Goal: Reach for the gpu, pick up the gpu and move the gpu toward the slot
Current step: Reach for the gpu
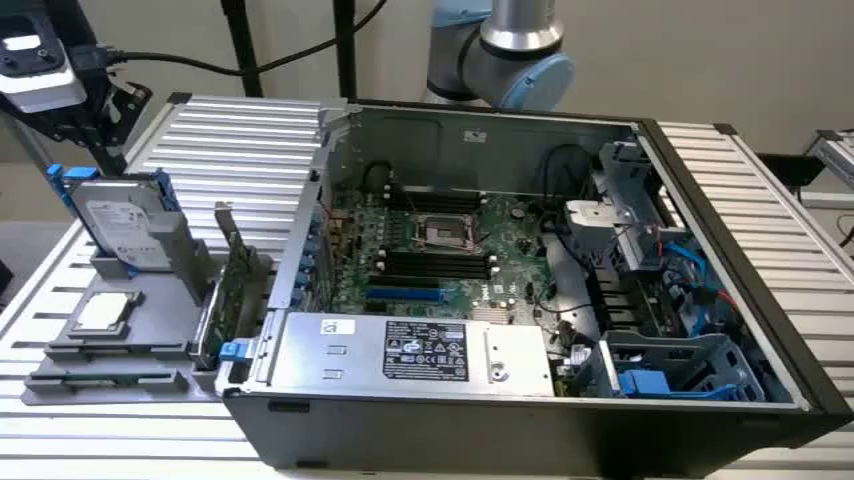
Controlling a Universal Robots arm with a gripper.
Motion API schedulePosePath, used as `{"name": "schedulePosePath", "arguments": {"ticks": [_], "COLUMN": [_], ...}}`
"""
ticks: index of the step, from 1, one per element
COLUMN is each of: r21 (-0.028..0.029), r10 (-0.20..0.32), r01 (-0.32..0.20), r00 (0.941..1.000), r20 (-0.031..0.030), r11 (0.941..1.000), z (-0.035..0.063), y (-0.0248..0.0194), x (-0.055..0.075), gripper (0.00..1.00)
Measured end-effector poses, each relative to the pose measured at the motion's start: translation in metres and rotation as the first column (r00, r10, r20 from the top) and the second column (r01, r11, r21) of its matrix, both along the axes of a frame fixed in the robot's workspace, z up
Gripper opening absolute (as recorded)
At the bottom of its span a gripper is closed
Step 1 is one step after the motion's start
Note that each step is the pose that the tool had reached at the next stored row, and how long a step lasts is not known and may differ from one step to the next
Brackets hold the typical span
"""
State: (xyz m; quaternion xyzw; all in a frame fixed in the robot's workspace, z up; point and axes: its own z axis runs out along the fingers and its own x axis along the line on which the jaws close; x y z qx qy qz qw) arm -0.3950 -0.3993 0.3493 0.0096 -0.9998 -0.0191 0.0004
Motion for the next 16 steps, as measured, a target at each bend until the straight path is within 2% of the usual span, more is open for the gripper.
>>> {"name": "schedulePosePath", "arguments": {"ticks": [13, 15, 16], "r21": [0.0, -0.0001, 0.0], "r10": [0.0, 0.0, 0.0], "r01": [0.0, 0.0, 0.0], "r00": [1.0, 1.0, 1.0], "r20": [0.0, -0.0002, -0.0005], "r11": [1.0, 1.0, 1.0], "z": [0.0, 0.0001, 0.0], "y": [0.0, -0.001, -0.003], "x": [0.0, 0.0009, 0.0031], "gripper": [0.11, 0.11, 0.11]}}
